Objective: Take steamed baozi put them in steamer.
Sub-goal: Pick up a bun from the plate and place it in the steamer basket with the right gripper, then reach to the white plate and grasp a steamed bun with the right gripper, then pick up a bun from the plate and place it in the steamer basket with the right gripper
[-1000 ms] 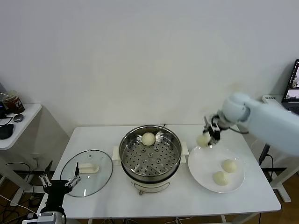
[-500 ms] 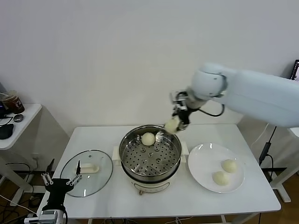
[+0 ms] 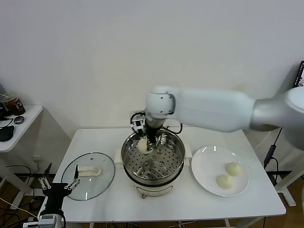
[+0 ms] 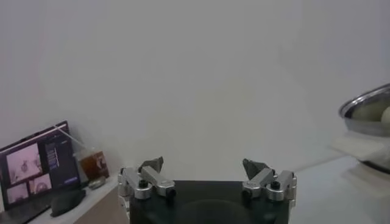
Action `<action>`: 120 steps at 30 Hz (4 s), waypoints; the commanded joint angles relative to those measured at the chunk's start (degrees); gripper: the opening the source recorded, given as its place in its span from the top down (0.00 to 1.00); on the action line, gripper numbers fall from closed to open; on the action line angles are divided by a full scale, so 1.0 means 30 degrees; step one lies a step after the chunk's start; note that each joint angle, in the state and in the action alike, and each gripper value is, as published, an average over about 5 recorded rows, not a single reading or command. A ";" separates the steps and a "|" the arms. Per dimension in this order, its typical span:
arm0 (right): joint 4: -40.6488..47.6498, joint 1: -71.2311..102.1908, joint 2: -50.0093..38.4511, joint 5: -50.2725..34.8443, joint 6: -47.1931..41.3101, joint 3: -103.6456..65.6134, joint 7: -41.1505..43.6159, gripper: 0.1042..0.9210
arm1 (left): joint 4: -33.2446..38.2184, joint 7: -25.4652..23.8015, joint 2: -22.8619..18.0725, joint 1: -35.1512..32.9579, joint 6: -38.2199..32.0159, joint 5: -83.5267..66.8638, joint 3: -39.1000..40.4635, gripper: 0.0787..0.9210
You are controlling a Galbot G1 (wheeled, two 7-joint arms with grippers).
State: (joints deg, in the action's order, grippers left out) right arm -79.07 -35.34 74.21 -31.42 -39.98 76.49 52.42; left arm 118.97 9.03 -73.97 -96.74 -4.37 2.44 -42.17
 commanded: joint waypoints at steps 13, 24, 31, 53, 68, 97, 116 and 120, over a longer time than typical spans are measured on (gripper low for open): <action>0.3920 0.3284 0.3700 0.0748 -0.0565 -0.0293 -0.0429 0.44 | -0.0141 0.0071 -0.0082 -0.0051 -0.0216 0.0060 -0.0052 0.12; 0.0680 0.0043 -0.0120 0.0947 -0.0499 -0.0323 0.1054 0.16 | -0.0110 0.0108 -0.0031 -0.0058 -0.0315 0.0064 -0.0116 0.12; -0.2895 -0.3497 -0.5781 0.2561 0.1970 0.0222 0.5101 0.12 | -0.0136 0.0055 0.0218 0.0124 -0.0283 0.0032 -0.0052 0.12; -0.6098 0.7153 -1.8576 1.1733 0.7868 -0.4881 0.5805 0.12 | -0.0029 -0.0083 0.0086 0.0167 -0.0185 0.0649 0.0705 0.12; -0.3138 1.5133 -1.6953 1.3200 0.7935 -1.0933 0.3963 0.12 | -0.0035 -0.0043 -0.0124 -0.0101 -0.0194 0.0752 0.0527 0.12; -0.0341 1.5840 -1.3653 1.4555 0.7768 -1.1872 0.3284 0.32 | -0.0122 0.0013 -0.0237 -0.0111 -0.0243 0.0826 0.0178 0.12; -0.0847 0.2019 -1.2369 0.8560 0.9737 -0.8762 0.7515 0.54 | -0.0137 0.0013 0.0022 0.0180 -0.0256 0.0651 0.0198 0.12; -0.1354 -0.1493 -1.0175 0.6287 1.1405 -0.6328 0.7535 0.54 | -0.0126 0.0014 0.0081 0.0248 -0.0256 0.0602 0.0159 0.12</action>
State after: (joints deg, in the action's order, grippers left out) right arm -82.01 -15.05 34.99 -0.21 -12.27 48.30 70.36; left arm 118.58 9.07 -73.75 -96.01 -5.14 4.28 -41.68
